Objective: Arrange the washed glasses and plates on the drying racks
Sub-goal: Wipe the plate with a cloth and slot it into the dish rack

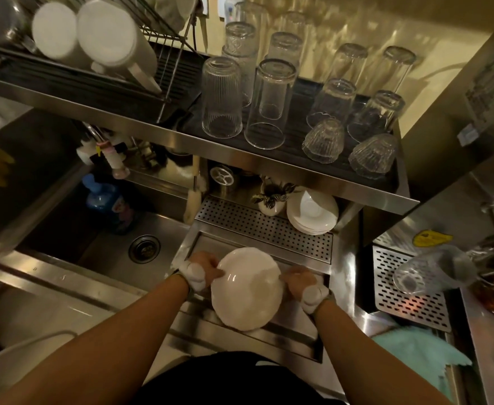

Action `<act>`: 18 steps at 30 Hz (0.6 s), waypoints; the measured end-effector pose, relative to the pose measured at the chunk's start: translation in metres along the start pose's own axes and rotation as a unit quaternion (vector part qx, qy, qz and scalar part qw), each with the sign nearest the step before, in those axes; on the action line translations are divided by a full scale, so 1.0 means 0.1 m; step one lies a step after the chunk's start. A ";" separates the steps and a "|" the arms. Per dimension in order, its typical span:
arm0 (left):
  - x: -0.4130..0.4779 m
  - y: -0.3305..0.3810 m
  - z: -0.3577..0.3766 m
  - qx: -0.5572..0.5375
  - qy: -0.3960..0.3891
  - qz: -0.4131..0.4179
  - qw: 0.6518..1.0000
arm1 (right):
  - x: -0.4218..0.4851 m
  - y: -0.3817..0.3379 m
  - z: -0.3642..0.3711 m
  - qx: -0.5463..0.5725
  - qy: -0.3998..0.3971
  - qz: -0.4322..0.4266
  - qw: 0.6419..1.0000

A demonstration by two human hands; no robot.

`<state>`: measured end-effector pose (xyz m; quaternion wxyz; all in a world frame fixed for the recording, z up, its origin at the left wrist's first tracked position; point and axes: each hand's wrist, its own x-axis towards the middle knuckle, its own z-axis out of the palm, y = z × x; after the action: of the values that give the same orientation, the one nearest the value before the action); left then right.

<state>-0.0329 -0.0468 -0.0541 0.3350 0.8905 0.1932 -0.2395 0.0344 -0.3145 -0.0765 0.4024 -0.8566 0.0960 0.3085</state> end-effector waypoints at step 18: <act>-0.98 0.92 -1.53 0.078 0.238 0.191 0.949 | -0.71 -1.70 0.01 -0.125 -0.160 -0.304 0.931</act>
<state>-0.0201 -0.0243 0.1479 0.2482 0.9653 0.0740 0.0342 0.0477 -0.2078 0.0735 0.3771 -0.8271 -0.2742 0.3139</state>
